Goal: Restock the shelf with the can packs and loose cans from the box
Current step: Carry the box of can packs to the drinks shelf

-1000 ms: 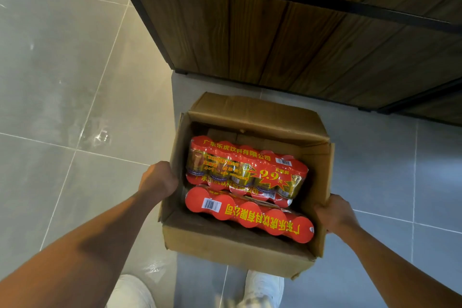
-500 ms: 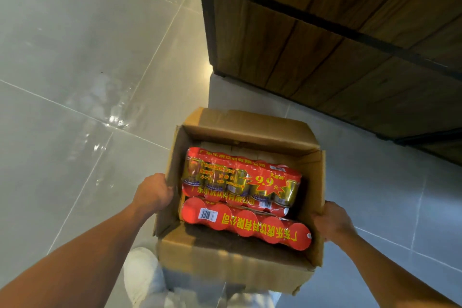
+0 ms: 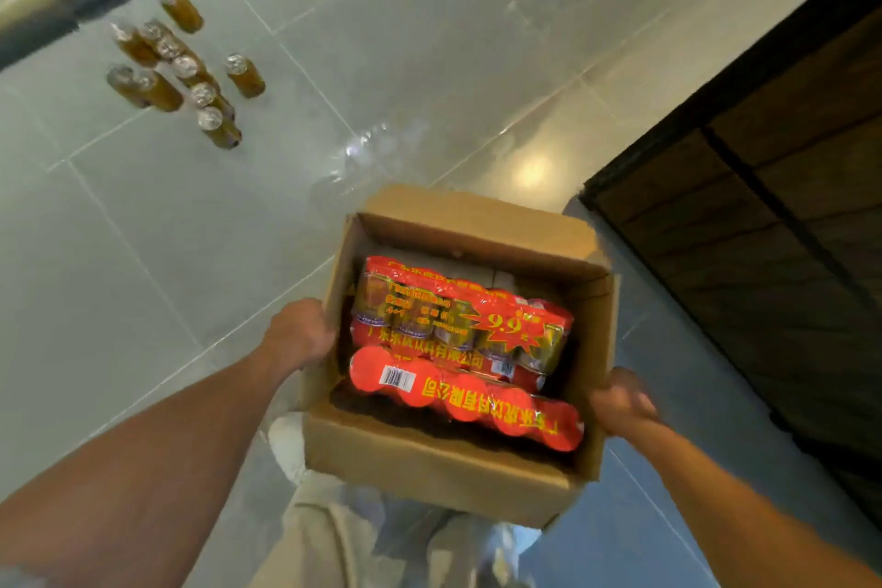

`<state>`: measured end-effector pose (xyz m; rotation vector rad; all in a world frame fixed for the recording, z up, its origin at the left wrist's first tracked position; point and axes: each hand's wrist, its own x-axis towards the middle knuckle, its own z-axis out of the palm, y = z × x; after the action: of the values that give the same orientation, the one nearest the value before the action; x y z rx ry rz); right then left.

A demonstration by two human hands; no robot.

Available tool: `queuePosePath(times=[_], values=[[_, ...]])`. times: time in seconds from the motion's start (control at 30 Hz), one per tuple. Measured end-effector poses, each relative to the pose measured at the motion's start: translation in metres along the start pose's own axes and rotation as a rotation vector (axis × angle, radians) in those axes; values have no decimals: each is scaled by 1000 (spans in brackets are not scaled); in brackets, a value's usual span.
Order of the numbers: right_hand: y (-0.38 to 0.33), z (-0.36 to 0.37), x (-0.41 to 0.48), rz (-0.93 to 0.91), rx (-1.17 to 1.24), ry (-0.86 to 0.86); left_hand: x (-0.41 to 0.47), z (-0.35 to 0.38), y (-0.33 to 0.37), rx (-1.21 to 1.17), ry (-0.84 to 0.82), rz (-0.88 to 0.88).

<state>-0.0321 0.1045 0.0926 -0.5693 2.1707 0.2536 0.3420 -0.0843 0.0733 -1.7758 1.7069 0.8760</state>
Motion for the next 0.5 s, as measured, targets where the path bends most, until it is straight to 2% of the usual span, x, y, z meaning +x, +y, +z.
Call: queuePosePath(times=[0.27, 0.5], values=[[-189, -13, -93, -130, -217, -8, -35, -96, -145, -215, 51, -127], [-352, 6, -156, -348, -383, -7, -46, -157, -276, -400, 62, -266]])
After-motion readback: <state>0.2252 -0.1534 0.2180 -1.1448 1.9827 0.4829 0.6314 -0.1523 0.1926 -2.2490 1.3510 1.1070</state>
